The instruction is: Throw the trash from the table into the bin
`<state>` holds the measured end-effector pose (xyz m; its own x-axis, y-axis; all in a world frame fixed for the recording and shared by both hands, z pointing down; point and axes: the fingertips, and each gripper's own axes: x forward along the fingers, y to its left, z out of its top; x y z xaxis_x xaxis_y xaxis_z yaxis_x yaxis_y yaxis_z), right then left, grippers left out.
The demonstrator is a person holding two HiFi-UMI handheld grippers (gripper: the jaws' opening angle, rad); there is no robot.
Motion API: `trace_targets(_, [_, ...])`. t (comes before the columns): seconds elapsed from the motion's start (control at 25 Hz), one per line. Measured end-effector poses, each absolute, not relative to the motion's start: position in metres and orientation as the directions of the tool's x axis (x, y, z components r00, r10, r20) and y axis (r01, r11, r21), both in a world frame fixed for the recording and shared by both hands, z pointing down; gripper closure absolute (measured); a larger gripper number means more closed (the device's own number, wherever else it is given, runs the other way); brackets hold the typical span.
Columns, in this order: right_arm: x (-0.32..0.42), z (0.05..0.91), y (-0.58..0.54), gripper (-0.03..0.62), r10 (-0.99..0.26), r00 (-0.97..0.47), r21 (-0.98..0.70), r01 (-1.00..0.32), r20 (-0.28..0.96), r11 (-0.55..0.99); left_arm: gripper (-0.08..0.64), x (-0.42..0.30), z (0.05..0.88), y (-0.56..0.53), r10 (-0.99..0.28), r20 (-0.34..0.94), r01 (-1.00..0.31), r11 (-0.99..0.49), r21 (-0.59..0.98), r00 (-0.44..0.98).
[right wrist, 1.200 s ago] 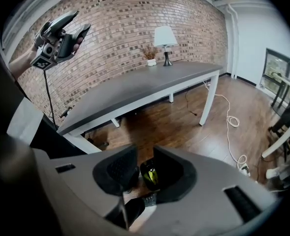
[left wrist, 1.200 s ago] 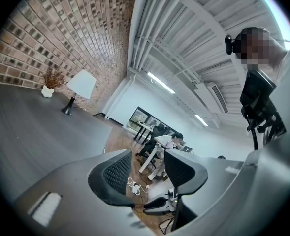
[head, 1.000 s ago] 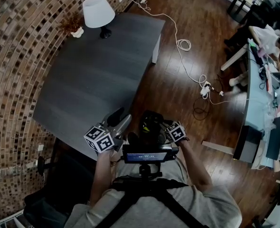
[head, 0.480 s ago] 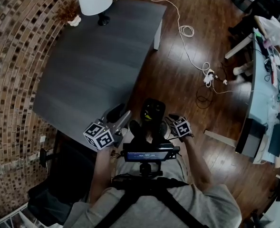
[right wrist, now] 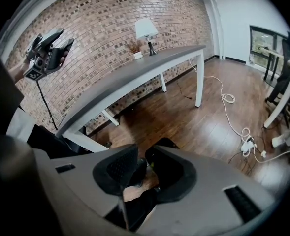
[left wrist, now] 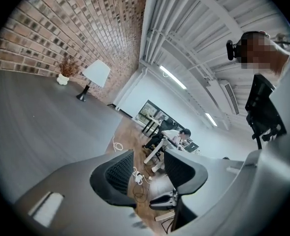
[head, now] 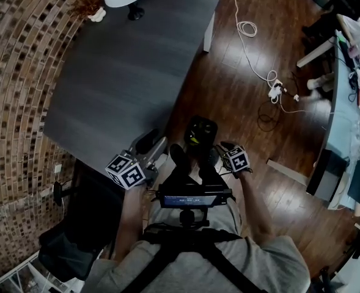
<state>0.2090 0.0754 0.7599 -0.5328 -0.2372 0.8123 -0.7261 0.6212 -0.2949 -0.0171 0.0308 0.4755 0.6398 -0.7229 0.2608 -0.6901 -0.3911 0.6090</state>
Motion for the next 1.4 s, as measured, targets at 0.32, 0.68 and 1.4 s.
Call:
trace_targets(0.32, [0.22,0.803,0.088,0.252,-0.179,-0.463,-0.286,-0.762,0.868,0.581,0.364,-0.047,0.497,0.044,-0.749,0.291,-0.689,-0.289,0.665,0.595])
trace_targets(0.68, [0.167,1.007,0.106,0.265,0.056,-0.331,-0.246,-0.567,0.942,0.786,0.364,-0.094,0.577,0.086,-0.787,0.385,-0.726,-0.112,0.679,0.482])
trace_targets(1.4, [0.102,1.227,0.164,0.541,0.157,-0.038,-0.16,-0.09,0.987,0.983,0.365,-0.147,0.63,0.129,-0.834,0.418,-0.757,0.002,0.654,0.359])
